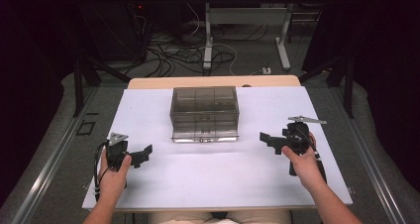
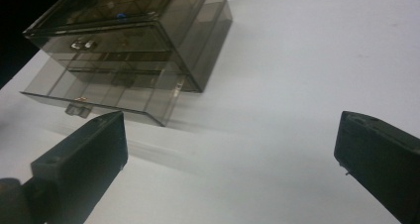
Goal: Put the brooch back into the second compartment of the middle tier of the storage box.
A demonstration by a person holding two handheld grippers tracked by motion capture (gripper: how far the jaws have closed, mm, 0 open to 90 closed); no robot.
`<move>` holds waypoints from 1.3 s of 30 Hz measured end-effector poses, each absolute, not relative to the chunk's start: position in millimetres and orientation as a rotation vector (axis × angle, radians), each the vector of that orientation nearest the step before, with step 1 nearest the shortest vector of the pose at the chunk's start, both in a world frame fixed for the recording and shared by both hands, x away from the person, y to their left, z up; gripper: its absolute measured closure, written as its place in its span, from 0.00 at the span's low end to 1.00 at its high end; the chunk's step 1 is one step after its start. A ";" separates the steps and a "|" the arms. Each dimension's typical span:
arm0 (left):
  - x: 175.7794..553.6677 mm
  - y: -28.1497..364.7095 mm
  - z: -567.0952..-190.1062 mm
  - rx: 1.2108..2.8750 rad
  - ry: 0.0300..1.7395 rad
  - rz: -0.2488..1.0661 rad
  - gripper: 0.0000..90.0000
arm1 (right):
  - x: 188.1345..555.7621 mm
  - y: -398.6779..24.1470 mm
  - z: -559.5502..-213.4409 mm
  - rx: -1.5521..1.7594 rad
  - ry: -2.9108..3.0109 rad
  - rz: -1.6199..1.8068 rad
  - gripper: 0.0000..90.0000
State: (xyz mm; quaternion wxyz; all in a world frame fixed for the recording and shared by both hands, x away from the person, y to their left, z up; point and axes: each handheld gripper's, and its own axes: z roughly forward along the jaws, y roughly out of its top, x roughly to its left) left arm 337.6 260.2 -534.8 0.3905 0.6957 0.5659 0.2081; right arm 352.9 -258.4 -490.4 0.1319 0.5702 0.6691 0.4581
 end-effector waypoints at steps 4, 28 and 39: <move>337.6 260.8 -534.6 1.771 1.436 0.533 0.01 | 352.2 -268.9 -493.9 1.686 1.911 1.332 0.00; 338.0 262.3 -534.4 1.769 1.436 0.536 0.01 | 352.8 -302.8 -524.9 1.804 1.803 1.281 0.06; 338.1 262.7 -534.2 1.761 1.441 0.530 0.01 | 351.6 -311.0 -530.9 1.839 1.749 1.260 0.07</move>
